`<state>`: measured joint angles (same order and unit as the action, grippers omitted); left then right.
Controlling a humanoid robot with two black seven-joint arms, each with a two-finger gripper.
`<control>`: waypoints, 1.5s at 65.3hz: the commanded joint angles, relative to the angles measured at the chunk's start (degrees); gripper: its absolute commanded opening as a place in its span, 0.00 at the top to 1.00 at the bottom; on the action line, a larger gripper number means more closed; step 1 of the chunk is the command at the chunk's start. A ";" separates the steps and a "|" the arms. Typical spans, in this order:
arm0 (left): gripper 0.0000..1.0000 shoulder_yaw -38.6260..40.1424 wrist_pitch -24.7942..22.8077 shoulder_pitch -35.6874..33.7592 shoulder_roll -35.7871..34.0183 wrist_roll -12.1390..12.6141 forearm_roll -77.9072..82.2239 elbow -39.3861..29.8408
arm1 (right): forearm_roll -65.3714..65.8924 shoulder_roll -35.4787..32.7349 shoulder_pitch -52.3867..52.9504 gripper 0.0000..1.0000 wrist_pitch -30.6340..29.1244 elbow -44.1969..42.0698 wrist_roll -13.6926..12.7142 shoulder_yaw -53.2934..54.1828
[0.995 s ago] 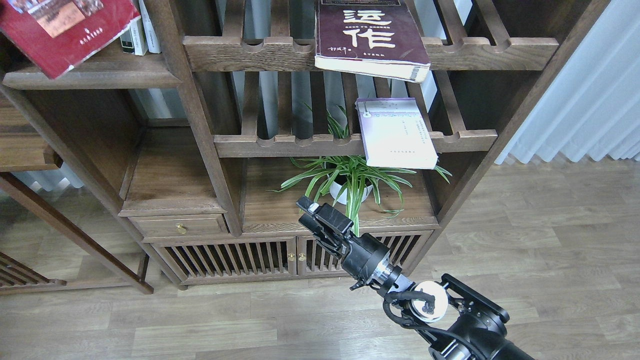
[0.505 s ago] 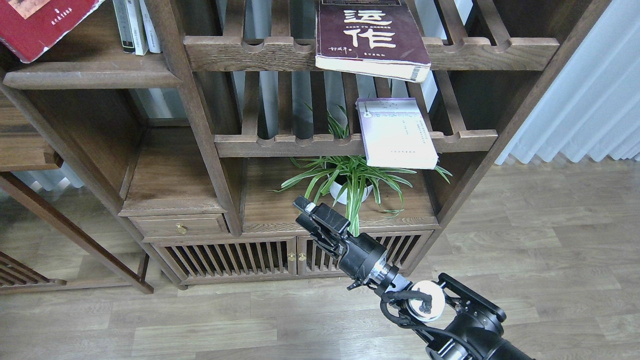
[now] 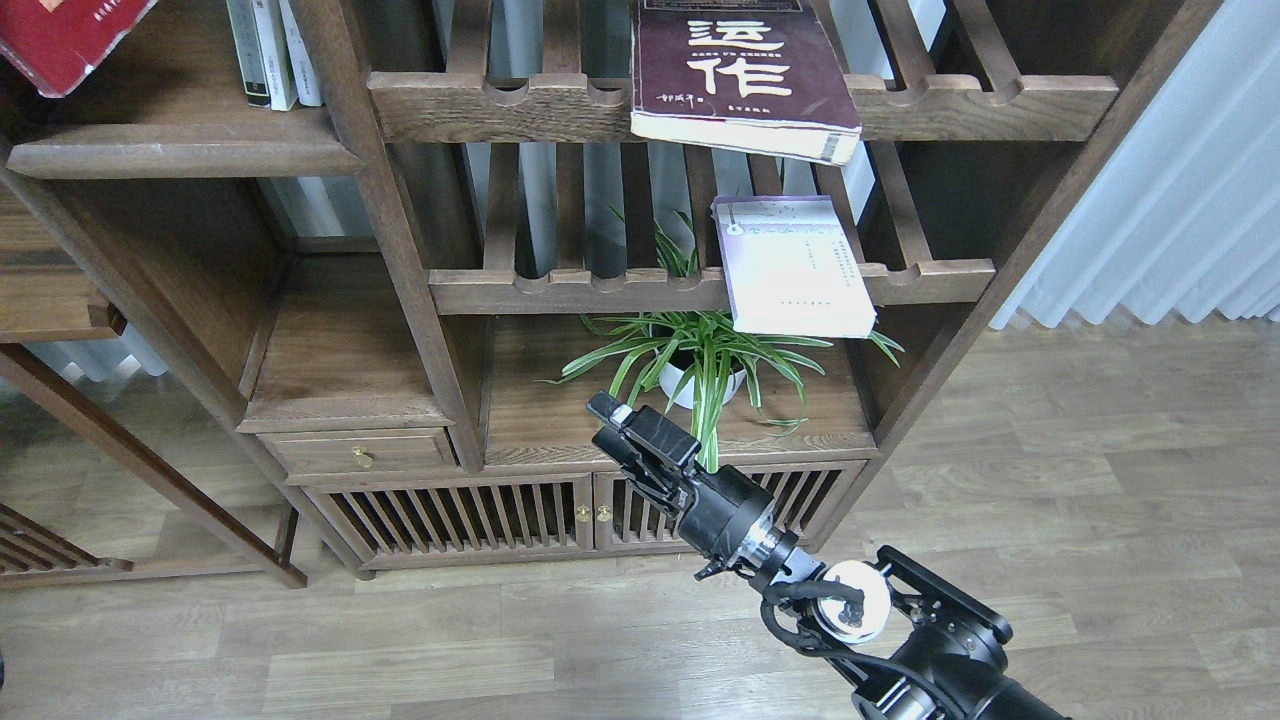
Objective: Organize books on shelf
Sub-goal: 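Place the red book upright on the top shelf with the left gripper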
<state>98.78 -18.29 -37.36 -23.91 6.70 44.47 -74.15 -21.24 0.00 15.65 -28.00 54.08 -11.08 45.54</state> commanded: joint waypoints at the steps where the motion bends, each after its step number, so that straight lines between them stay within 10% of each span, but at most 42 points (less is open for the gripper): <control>1: 1.00 -1.30 1.41 -0.87 -0.08 -0.72 0.79 1.56 | -0.03 0.00 -0.10 0.20 0.00 0.06 -0.09 -0.01; 57: 1.00 -22.57 7.57 -14.40 -0.61 -19.35 5.01 24.67 | -0.03 0.00 -0.27 0.19 0.00 -0.03 0.00 0.43; 98: 1.00 -34.00 10.91 -21.61 0.01 -20.41 4.39 34.95 | 0.06 0.00 -0.36 0.18 0.00 -0.12 0.00 -0.01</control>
<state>66.25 -7.41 -57.75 -23.91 -13.73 49.17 -40.62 -21.18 0.00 15.39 -28.00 53.96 -11.08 45.70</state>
